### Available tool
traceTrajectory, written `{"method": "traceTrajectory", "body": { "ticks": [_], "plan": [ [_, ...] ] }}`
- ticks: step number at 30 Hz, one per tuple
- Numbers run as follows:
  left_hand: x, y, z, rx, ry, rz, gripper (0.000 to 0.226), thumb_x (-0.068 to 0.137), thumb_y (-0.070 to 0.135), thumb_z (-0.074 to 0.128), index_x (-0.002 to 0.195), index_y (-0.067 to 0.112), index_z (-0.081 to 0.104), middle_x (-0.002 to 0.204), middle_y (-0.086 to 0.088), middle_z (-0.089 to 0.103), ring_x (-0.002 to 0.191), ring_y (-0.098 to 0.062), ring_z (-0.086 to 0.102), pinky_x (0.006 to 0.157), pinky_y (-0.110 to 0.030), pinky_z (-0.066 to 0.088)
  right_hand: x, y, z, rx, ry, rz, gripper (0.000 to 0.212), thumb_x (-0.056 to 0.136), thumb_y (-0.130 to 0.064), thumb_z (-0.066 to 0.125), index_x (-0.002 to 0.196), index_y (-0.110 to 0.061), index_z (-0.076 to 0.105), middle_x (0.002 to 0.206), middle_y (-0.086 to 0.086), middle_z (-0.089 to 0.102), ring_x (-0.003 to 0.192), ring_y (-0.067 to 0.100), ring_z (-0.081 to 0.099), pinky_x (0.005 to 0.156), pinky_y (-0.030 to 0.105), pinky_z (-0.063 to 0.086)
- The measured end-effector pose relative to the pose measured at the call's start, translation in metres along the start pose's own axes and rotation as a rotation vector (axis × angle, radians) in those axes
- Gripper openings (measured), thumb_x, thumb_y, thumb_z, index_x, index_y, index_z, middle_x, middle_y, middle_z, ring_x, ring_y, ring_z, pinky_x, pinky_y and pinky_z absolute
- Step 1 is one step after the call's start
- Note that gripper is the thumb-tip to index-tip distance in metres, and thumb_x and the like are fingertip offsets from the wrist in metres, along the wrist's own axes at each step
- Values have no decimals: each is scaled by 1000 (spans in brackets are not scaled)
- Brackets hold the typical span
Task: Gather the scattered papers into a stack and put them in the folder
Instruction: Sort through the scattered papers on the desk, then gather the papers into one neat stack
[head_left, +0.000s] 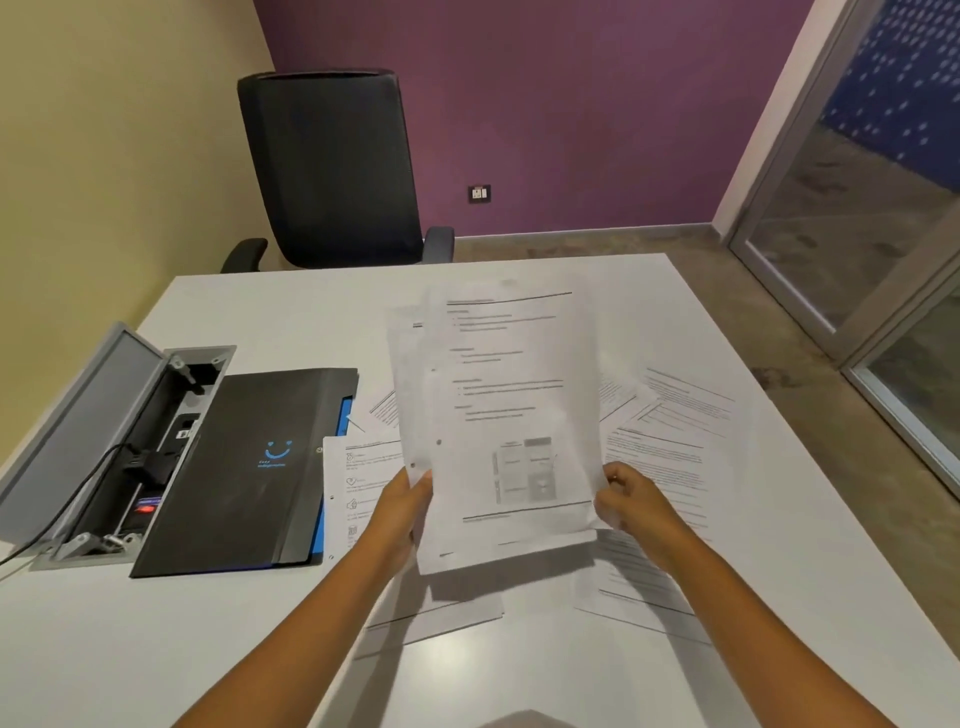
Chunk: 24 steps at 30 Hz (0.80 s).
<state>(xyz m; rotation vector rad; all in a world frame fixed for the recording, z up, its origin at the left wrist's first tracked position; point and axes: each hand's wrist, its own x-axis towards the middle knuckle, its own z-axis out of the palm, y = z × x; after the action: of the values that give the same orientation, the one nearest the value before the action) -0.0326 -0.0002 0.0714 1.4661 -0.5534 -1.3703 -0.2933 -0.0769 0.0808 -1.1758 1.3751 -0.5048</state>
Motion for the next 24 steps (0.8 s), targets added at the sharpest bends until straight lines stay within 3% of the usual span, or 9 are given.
{"method": "traceTrajectory", "body": {
  "ticks": [3,6,8,10,14,18,24],
  "plan": [
    [0,10,1,54,-53,46,44,85,36,55,124,15,55,118,-12,66,111,-31,62,91,-47,52,-1,-3,5,-30,-29,-41,34,82,1,55,106,-21,47,89,-8,64,78,17,61,65,27,52],
    [2,22,5,86,-57,97,51,85,47,47,126,18,53,122,-12,63,112,-31,61,96,-54,47,-2,-7,13,33,-13,-79,51,81,-1,60,117,-28,37,97,-10,57,83,9,58,59,18,51],
    [3,29,10,75,0,115,50,92,51,33,130,22,48,127,-5,59,117,-29,57,101,-54,43,-2,-10,18,79,22,-116,46,83,1,57,118,-25,45,96,-10,59,81,1,57,54,12,49],
    [2,33,15,65,70,139,48,93,50,29,131,24,44,129,5,52,123,-24,49,107,-47,38,-1,-13,23,35,86,-151,38,84,-2,55,119,-19,52,98,-3,62,80,4,58,57,15,46],
    [-3,33,23,197,77,229,42,90,37,50,127,18,49,126,-5,58,113,-26,54,97,-45,46,1,-16,28,79,171,-227,33,85,-4,58,117,-15,56,102,0,63,87,15,60,64,15,45],
    [0,29,28,202,109,259,38,87,24,60,124,16,53,112,-3,62,96,-18,56,85,-31,45,1,-16,27,136,214,-209,27,82,-9,67,106,-17,57,89,-5,63,79,10,60,62,11,42],
    [6,17,28,244,95,237,26,82,14,67,100,29,56,96,4,63,87,-11,57,83,-29,44,3,-11,24,172,177,-270,28,81,-3,67,97,-24,58,85,-15,64,76,-7,58,54,2,46]
  ]
}}
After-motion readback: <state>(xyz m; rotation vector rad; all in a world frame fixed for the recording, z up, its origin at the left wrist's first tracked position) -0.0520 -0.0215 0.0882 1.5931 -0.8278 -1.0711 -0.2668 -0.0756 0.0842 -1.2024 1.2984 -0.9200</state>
